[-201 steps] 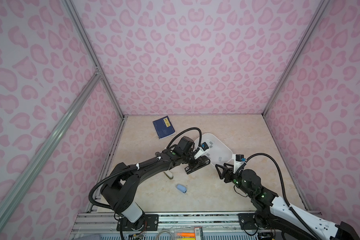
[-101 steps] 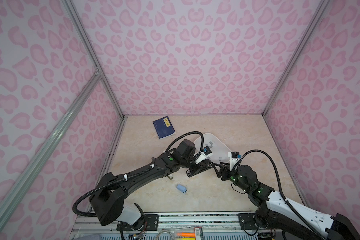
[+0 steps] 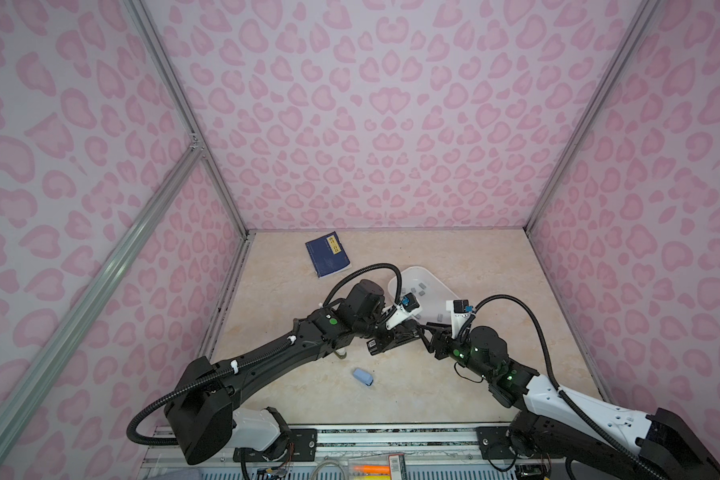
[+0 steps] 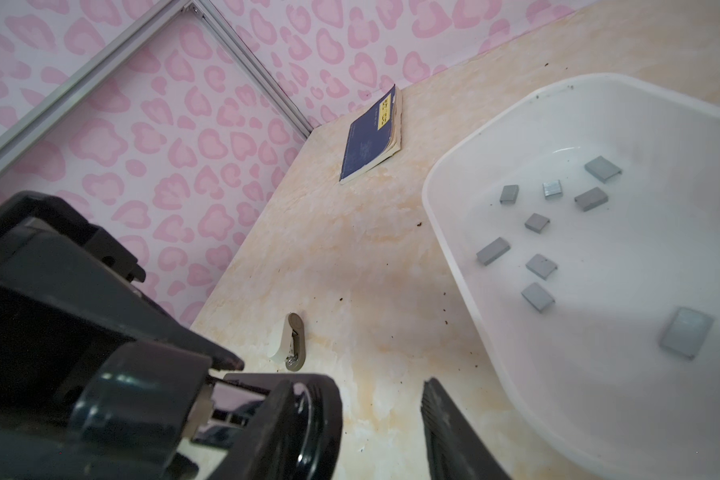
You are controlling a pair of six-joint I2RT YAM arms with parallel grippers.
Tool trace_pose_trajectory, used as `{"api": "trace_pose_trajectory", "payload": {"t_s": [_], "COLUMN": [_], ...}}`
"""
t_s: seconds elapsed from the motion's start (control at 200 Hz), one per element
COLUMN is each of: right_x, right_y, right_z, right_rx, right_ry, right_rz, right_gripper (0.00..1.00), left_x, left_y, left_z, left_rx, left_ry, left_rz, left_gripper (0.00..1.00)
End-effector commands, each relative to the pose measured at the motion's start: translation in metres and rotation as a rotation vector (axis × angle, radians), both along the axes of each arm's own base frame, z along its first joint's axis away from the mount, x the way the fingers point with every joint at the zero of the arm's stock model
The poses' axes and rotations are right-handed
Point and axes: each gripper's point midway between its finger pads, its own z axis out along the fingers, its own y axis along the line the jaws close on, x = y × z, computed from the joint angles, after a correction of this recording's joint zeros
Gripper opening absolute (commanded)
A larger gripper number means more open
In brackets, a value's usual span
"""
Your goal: Load the staples into the stapler
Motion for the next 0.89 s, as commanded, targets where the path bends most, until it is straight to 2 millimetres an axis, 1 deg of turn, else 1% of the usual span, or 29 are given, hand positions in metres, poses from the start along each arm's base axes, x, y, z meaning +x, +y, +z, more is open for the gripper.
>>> {"api": "trace_pose_trajectory", "payload": {"t_s": [0.0, 0.105, 0.25, 0.31, 0.38, 0.51, 0.645, 0.725, 0.815, 0.87, 0.89], "right_x": [-0.003, -0.005, -0.007, -0.009, -0.010, -0.011, -0.010, -0.012, -0.014, -0.015, -0.016], "right_y": [-0.012, -0.013, -0.015, -0.012, -0.010, -0.015, -0.032, -0.042, -0.053, -0.061, -0.062], "right_z": [-0.034, -0.038, -0.039, -0.033, -0.025, -0.016, -0.007, 0.005, 0.023, 0.033, 0.034], "right_rx": [-0.079, -0.073, -0.049, -0.016, 0.018, -0.009, -0.101, -0.130, -0.149, -0.148, -0.149], "right_ry": [0.080, 0.090, 0.097, 0.094, 0.083, 0.043, -0.070, -0.159, -0.252, -0.297, -0.307], "right_rz": [-0.042, -0.041, -0.051, -0.038, -0.026, -0.042, -0.072, -0.086, -0.114, -0.142, -0.143], "right_gripper": [0.44, 0.34, 0.26, 0.23, 0.23, 0.32, 0.44, 0.51, 0.59, 0.66, 0.67], "left_x": [0.001, 0.009, 0.010, 0.009, 0.008, 0.011, 0.010, 0.013, 0.020, 0.021, 0.022], "left_y": [-0.015, -0.015, -0.014, -0.014, -0.015, -0.015, -0.010, -0.002, 0.005, 0.008, 0.010], "left_z": [0.042, 0.042, 0.045, 0.046, 0.046, 0.044, 0.041, 0.037, 0.041, 0.041, 0.042], "left_rx": [-0.146, -0.133, -0.148, -0.155, -0.157, -0.146, -0.122, -0.091, -0.080, -0.062, -0.055], "left_ry": [-0.092, -0.109, -0.141, -0.144, -0.144, -0.144, -0.152, -0.161, -0.198, -0.233, -0.241], "left_rz": [-0.053, -0.022, -0.016, -0.027, -0.031, -0.019, -0.014, -0.002, 0.018, -0.005, -0.012], "left_gripper": [0.04, 0.04, 0.04, 0.04, 0.04, 0.04, 0.04, 0.04, 0.04, 0.04, 0.04]}}
